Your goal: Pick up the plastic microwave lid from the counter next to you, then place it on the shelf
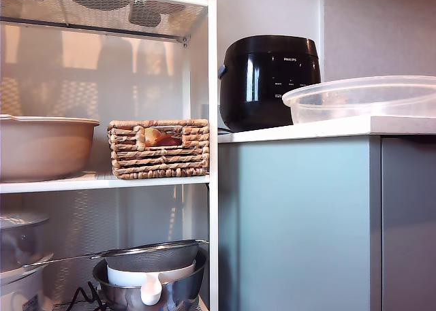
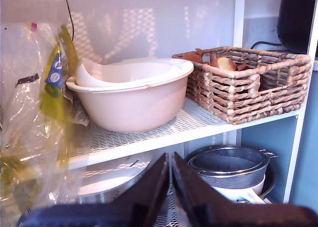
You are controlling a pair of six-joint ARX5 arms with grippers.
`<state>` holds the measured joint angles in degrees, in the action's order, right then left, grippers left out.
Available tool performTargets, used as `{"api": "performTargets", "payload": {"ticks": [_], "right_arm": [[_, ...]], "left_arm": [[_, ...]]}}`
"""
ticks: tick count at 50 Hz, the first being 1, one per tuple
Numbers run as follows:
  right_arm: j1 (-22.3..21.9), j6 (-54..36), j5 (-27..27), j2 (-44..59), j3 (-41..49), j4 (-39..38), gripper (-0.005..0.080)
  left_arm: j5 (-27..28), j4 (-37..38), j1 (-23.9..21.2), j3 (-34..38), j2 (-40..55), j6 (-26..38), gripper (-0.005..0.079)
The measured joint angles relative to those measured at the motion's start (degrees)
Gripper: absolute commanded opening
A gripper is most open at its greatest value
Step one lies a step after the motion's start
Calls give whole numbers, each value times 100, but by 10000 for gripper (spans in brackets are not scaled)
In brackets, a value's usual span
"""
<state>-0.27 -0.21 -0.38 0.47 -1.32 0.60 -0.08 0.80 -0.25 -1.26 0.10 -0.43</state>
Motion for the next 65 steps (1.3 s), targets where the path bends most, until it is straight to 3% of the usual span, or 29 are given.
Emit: {"api": "performTargets", "payload": {"ticks": [6,21,35,44,53,59,65], "right_arm": [[-203,531,-240,0,-11,-356,-11],[-199,686,-363,0,-13,-358,-11],[-199,922,-688,0,-599,-181,-11],[-199,929,-1156,17,-1161,745,-11],[-199,920,-1650,573,-1910,1635,-10],[-199,678,-1886,1099,-2511,2194,3],[-199,210,-2039,1696,-3104,2708,7]], "left_arm": [[638,-304,-505,74,-13,-525,-19],[743,-728,-415,81,-13,-577,-19],[1423,-745,-415,26,-13,-1740,-19],[2221,-345,-415,-396,42,-1764,-19],[3108,-339,-417,-807,673,-1698,-19],[3620,-332,-433,-894,1174,-1314,-19],[3694,-343,-507,-999,1561,-769,-19]]}}
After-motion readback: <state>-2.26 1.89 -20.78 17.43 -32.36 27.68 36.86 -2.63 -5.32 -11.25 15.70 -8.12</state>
